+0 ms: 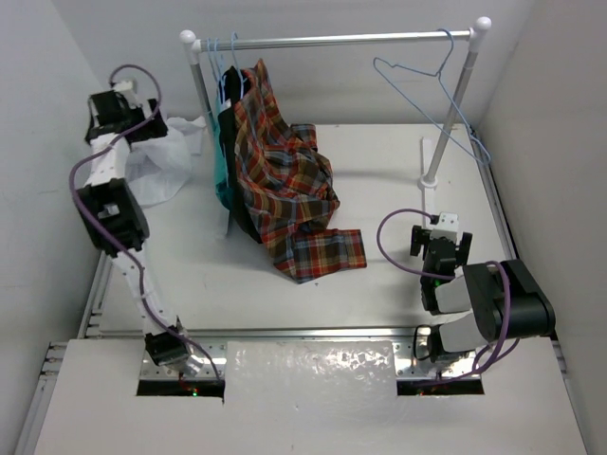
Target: Place the shirt on the hanger
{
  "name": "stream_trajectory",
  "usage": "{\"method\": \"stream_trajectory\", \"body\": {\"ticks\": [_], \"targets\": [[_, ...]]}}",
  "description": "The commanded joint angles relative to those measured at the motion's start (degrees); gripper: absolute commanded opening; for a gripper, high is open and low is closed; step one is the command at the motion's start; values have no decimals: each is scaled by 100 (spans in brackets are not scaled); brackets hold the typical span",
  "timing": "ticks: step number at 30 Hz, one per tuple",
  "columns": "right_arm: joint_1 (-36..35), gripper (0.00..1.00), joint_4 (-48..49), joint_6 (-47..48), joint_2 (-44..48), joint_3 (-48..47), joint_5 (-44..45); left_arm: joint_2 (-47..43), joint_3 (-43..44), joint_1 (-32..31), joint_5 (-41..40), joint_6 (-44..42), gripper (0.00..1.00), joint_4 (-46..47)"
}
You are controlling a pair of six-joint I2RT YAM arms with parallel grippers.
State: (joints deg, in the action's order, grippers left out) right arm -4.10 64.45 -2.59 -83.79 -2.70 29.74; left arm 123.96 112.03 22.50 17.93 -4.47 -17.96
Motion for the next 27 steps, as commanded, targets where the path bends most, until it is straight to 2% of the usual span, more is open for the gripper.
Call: {"method": "stream_trajectory", "body": {"ticks": [1, 4, 9, 10, 11, 13, 14, 16, 17, 18, 19, 21, 22, 24, 27], "targets": [[23, 99, 139, -31, 12, -2, -73, 864, 1343, -378, -738, -581, 100, -1210], [23, 99, 103, -31, 29, -3, -91, 1664, 1778, -483, -1186, -476, 100, -1176], [23, 99, 16, -5, 56, -29, -170, 1904, 1480, -615, -1459, -722, 99, -938], [23, 99, 76, 48, 56, -38, -335, 1851, 1402, -589, -1451, -722, 94, -868], [23, 99, 16, 144, 73, -55, -450, 1790, 1183, -572, -1381, -739, 59, -815], [23, 99, -352, 215, 257, -187, -608, 1379, 770, -449, -1337, -713, 16, -466], [23, 99, -571, 215, 345, -265, -688, 1194, 298, -405, -1310, -713, 0, -350], [23, 99, -1274, 224, 642, -529, -732, 520, -161, -282, -1126, -862, 0, -78], [23, 99, -1485, 215, 740, -695, -819, 202, -712, -238, -873, -1037, 0, 19], [23, 96, -1853, 224, 837, -758, -916, -132, -1048, -185, -714, -1108, 0, 133], [23, 94, -2039, 398, 1064, -828, -1013, -884, -1365, -63, -486, -1187, 0, 369], [23, 86, -2827, 461, 1329, -1125, -1441, -1679, -2084, 113, 304, -1424, 0, 424], [6, 84, -3128, 461, 1469, -1258, -1592, -2448, -2245, 323, 629, -1503, 0, 329], [14, 78, -4039, 470, 1891, -1635, -2335, -3199, -2492, 579, 1526, -1758, 0, 179], [-38, 75, -4964, 680, 2384, -2111, -3278, -4823, -2695, 1045, 2599, -2469, 0, -687]]}}
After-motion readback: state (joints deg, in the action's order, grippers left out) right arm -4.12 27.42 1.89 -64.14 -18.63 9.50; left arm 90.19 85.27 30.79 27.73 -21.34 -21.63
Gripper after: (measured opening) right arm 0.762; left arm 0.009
